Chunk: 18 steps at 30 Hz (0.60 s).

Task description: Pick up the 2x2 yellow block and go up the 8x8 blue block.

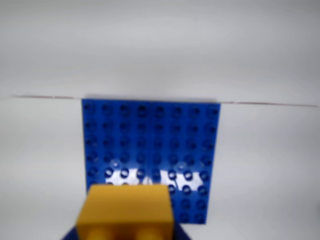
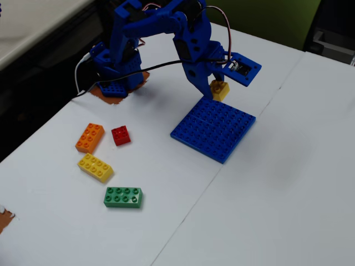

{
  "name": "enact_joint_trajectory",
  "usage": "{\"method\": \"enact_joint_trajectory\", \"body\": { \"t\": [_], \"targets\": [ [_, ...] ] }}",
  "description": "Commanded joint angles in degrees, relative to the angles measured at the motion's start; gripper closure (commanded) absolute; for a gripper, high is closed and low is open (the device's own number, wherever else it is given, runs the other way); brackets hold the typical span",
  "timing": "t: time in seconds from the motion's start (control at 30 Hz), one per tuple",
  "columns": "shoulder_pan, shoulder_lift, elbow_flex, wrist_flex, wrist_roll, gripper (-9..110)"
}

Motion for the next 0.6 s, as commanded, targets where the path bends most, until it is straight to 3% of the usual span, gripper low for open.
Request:
{"method": "enact_joint_trajectory", "body": {
  "t": [0.0,0.57],
  "targets": [
    [-0.5,0.7,-1.7,0.0,-0.4,101],
    [-0.6,0.8,-1.6,0.0,-0.9,101]
  ]
}}
